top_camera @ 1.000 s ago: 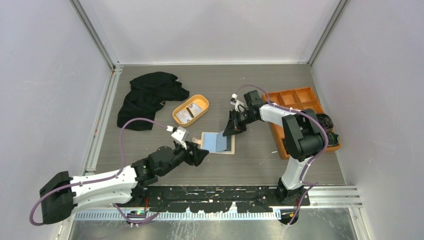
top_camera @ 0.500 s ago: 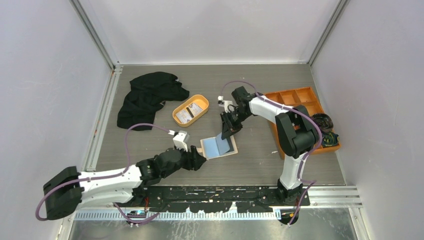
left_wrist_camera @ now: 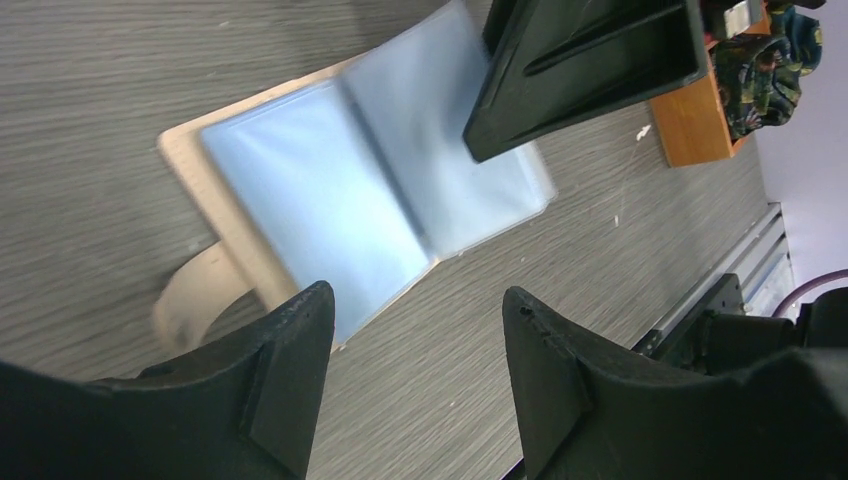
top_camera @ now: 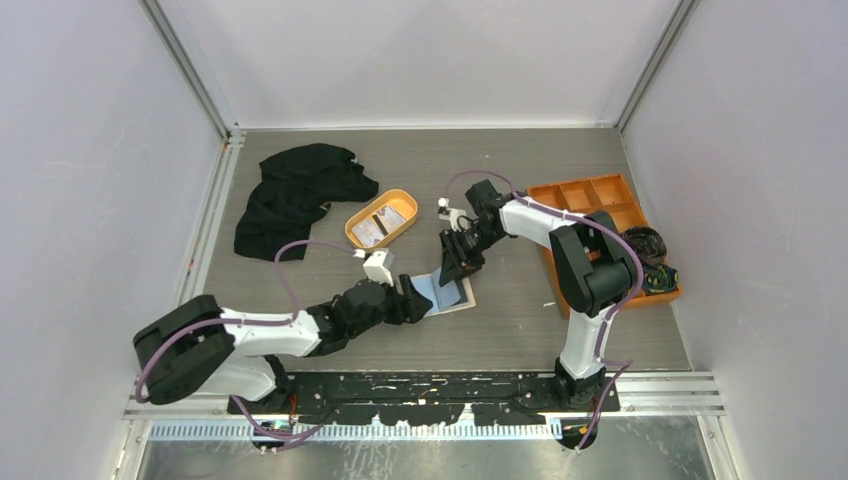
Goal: Put the credit cards into the card holder
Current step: Turn over the card slot in the card holder.
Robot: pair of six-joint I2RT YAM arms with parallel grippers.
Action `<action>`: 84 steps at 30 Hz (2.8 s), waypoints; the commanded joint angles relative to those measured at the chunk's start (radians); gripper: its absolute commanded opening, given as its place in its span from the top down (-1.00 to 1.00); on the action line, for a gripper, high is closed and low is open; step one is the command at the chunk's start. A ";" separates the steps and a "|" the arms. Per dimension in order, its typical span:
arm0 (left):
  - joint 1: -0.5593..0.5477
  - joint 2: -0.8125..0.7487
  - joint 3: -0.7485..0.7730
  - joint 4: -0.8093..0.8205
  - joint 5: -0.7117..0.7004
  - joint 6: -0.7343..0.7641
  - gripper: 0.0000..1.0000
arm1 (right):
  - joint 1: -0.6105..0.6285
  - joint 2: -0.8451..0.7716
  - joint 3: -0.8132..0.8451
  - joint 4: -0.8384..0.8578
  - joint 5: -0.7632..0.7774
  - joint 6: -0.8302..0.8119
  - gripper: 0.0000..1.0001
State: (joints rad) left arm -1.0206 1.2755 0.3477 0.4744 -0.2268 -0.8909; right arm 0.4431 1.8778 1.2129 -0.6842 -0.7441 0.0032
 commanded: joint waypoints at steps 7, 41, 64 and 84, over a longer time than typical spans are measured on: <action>0.021 0.104 0.135 0.041 0.092 0.053 -0.27 | -0.081 -0.032 -0.063 0.125 -0.217 0.144 0.21; 0.071 0.098 0.033 0.163 0.093 -0.037 -0.25 | -0.047 -0.230 -0.122 0.087 0.101 -0.101 -0.08; 0.092 0.200 0.023 0.216 0.120 -0.057 -0.23 | 0.039 -0.061 -0.068 0.036 0.200 -0.053 0.05; 0.132 0.284 0.035 0.239 0.199 -0.105 -0.17 | 0.043 0.001 -0.062 0.119 0.062 0.077 0.14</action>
State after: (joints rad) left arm -0.8986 1.5349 0.3752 0.7109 -0.0479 -0.9871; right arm 0.4747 1.8545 1.1427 -0.6338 -0.6304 0.0292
